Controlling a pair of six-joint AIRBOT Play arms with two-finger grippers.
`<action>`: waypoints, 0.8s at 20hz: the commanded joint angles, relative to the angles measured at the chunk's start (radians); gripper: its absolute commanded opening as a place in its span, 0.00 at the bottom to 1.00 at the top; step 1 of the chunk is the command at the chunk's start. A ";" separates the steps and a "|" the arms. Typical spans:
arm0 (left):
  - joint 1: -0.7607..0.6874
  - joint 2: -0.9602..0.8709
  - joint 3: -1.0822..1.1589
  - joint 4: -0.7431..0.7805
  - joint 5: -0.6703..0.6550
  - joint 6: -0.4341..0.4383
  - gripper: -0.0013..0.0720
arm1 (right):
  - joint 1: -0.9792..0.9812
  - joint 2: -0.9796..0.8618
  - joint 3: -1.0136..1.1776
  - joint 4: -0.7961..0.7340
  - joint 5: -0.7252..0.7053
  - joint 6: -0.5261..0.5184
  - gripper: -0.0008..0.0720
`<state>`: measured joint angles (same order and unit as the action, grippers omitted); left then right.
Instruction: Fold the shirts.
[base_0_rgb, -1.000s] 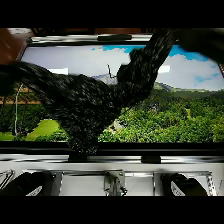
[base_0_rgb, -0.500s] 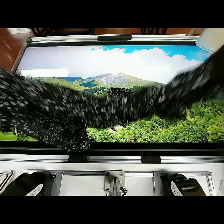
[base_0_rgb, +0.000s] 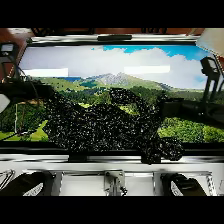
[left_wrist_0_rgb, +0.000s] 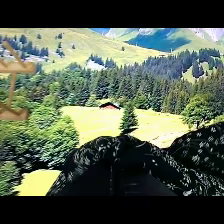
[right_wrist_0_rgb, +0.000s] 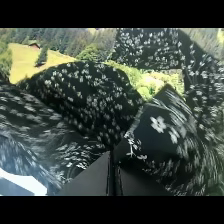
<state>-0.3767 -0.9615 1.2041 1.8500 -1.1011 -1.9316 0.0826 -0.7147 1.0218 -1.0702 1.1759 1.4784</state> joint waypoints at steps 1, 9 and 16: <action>0.002 -0.087 -0.021 -0.069 0.190 -0.068 0.09 | 0.001 -0.065 -0.069 0.105 -0.248 0.002 0.11; 0.006 -0.093 -0.021 -0.042 0.235 -0.074 0.97 | 0.174 -0.218 -0.069 0.193 -0.396 -0.062 0.11; 0.045 -0.098 -0.024 -0.059 -0.102 -0.075 0.94 | 0.531 -0.478 -0.069 0.148 -0.367 -0.037 0.76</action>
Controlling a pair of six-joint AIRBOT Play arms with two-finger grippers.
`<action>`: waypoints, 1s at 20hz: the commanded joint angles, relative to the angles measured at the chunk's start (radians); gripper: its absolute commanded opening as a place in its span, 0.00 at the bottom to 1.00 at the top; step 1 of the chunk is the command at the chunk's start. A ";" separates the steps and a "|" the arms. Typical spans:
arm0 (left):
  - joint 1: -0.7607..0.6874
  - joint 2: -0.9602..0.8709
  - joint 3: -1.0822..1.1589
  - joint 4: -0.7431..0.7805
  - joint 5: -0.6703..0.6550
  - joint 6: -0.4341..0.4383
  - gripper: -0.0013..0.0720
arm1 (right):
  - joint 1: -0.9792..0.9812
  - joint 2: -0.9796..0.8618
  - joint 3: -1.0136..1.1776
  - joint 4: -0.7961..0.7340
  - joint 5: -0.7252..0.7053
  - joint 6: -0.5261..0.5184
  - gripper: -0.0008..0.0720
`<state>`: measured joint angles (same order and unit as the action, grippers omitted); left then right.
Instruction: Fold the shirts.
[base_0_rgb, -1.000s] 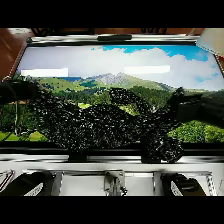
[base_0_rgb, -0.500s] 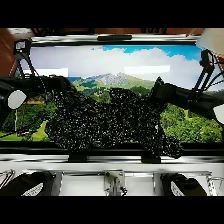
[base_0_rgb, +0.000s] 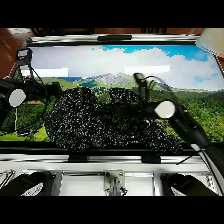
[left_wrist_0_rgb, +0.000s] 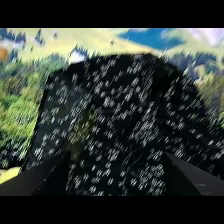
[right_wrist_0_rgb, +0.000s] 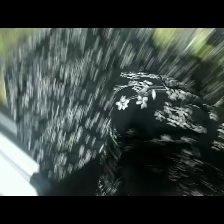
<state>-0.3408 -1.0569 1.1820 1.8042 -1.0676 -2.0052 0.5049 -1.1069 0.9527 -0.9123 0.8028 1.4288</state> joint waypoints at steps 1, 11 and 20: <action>0.008 -0.004 -0.007 -0.049 -0.142 -0.001 0.94 | 0.109 -0.085 0.000 -0.011 0.015 0.011 0.80; -0.156 -0.179 -0.089 -0.460 0.011 0.161 0.96 | -0.423 0.288 0.061 -0.553 0.667 0.085 0.80; -0.319 -0.429 -0.088 -0.654 0.304 0.161 0.95 | -0.731 0.287 -0.131 -0.415 0.734 0.008 0.80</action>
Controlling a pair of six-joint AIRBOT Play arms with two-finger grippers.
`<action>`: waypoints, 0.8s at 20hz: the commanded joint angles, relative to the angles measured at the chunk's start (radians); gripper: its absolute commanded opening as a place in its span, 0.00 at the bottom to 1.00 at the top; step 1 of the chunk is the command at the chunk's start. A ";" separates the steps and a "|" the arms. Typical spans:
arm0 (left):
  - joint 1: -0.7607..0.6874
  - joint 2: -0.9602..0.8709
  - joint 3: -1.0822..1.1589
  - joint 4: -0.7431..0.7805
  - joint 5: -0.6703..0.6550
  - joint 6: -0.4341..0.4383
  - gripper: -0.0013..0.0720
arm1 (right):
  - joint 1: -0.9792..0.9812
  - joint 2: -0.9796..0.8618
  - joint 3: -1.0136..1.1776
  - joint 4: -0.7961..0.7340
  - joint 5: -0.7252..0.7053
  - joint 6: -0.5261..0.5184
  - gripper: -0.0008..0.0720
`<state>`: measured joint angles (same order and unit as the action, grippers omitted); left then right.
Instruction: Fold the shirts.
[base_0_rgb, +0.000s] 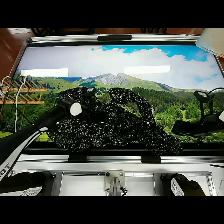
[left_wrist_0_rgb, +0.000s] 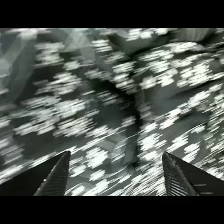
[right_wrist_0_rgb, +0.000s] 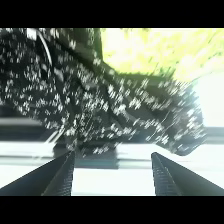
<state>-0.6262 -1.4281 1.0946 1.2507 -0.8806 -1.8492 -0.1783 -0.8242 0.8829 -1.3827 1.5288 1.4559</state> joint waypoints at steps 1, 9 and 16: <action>-0.040 -0.069 0.000 -0.127 0.139 0.006 0.94 | -0.048 0.004 -0.087 0.064 -0.005 -0.019 0.80; -0.053 -0.077 0.001 -0.152 0.200 0.005 0.21 | -0.048 0.004 -0.309 0.082 -0.173 -0.051 0.80; -0.052 -0.051 0.002 -0.151 0.189 0.010 0.09 | -0.048 -0.020 -0.326 0.086 -0.433 -0.147 0.80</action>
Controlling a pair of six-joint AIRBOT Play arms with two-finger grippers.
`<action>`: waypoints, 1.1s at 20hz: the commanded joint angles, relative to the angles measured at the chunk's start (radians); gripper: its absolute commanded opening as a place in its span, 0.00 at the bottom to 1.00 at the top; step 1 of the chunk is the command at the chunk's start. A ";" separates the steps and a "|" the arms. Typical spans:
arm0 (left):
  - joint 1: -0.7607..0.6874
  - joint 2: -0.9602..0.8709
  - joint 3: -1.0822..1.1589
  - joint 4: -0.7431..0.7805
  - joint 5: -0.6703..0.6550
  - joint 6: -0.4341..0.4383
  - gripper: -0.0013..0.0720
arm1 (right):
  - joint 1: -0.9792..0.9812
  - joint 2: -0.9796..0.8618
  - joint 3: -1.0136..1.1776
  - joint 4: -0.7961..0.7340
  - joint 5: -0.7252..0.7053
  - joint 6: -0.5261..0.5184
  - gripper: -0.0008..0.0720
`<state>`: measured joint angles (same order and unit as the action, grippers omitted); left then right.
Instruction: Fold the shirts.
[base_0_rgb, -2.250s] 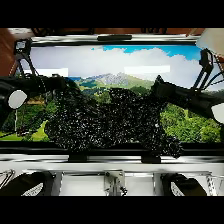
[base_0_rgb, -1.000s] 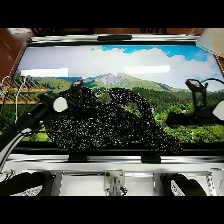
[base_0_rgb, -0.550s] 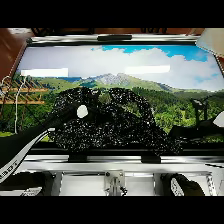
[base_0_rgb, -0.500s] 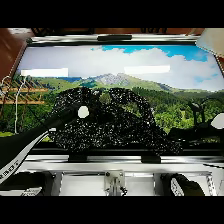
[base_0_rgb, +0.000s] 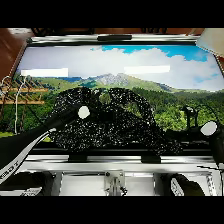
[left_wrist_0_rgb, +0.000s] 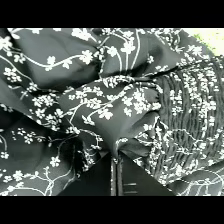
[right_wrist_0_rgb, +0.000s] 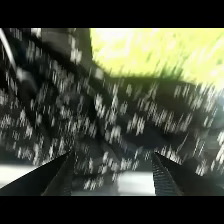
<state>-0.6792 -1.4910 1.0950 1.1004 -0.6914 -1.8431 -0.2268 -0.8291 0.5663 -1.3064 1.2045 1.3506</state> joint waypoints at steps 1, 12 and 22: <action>0.002 0.016 0.001 0.000 0.000 0.014 0.09 | 0.000 -0.039 -0.010 0.030 -0.124 -0.065 0.80; 0.078 0.073 0.036 -0.001 0.000 0.130 0.09 | 0.000 -0.339 0.011 0.270 0.024 -0.219 0.11; 0.228 0.106 0.956 -0.001 0.124 0.318 0.09 | 0.000 -0.258 1.104 0.792 -0.243 -0.344 0.11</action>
<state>-0.4679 -1.3880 1.7603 1.0996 -0.6373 -1.5524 -0.2268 -1.0943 1.3308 -0.7918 1.1141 1.0843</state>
